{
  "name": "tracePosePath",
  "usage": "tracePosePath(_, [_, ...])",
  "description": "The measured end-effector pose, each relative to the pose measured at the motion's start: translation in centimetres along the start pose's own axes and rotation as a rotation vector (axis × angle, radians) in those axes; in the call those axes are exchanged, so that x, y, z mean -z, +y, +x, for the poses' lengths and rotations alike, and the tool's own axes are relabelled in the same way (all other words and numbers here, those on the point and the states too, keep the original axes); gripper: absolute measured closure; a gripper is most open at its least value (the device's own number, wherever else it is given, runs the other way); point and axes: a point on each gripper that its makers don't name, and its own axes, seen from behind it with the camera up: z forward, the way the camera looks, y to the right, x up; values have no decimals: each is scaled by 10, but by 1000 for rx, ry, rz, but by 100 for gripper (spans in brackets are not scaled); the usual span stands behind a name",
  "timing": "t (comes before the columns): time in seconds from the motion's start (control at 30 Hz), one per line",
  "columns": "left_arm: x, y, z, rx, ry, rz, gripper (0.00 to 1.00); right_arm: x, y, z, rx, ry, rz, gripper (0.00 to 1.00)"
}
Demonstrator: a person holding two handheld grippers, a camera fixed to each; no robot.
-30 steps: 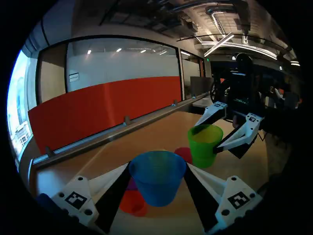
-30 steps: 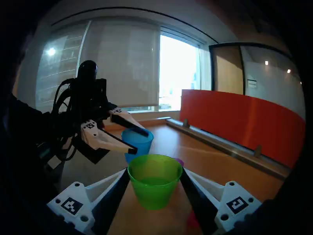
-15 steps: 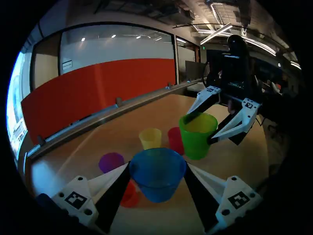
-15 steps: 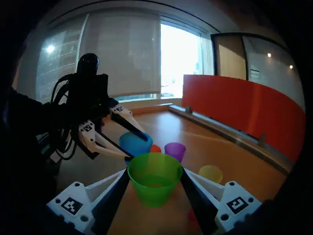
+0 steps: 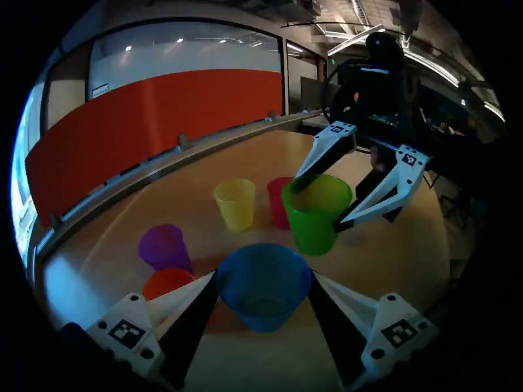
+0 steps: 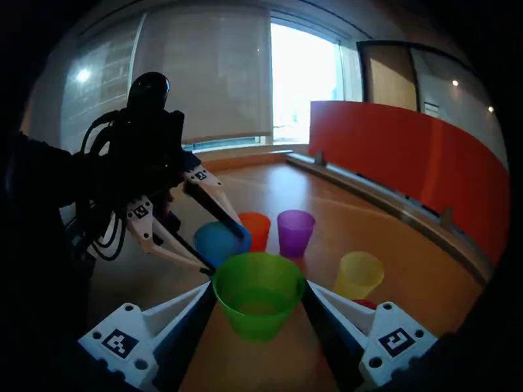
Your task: Pour water
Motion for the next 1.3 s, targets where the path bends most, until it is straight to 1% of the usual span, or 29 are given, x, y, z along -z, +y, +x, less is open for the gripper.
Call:
tracePosePath(0.47, [-12,-1,-13,-18,-23,6,10,-11,4,-32,7,-61,1,8])
tracePosePath(0.7, [-16,1,-19,-22,-38,-4,10,-14,7,-48,14,-90,-7,8])
tracePosePath(1.1, [-19,-3,-30,-11,-57,-10,10,-19,11,-59,22,-110,-14,8])
tracePosePath(1.3, [-19,-2,-33,-14,-62,-15,10,-21,11,-62,26,-120,-17,8])
